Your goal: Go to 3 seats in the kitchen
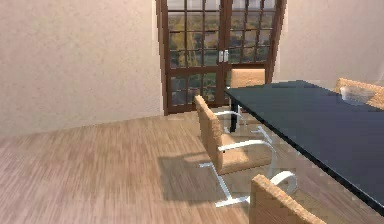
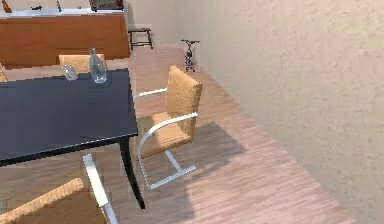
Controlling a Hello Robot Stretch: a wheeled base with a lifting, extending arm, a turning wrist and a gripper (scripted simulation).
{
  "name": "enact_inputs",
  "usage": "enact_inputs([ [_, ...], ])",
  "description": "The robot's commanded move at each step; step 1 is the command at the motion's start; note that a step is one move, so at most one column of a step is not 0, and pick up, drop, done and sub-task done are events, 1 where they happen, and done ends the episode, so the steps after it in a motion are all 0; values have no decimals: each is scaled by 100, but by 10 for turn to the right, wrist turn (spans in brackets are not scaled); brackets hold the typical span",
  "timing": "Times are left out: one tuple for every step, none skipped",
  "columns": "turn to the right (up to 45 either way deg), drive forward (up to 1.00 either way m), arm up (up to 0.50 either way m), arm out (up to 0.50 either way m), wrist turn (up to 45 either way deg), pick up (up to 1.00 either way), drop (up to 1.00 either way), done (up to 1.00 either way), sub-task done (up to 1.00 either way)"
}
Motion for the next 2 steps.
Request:
enact_inputs([
  [120, 0, 0, 0, 0, 0, 0, 0, 0],
  [0, 0, 0, 0, 0, 0, 0, 100, 0],
])
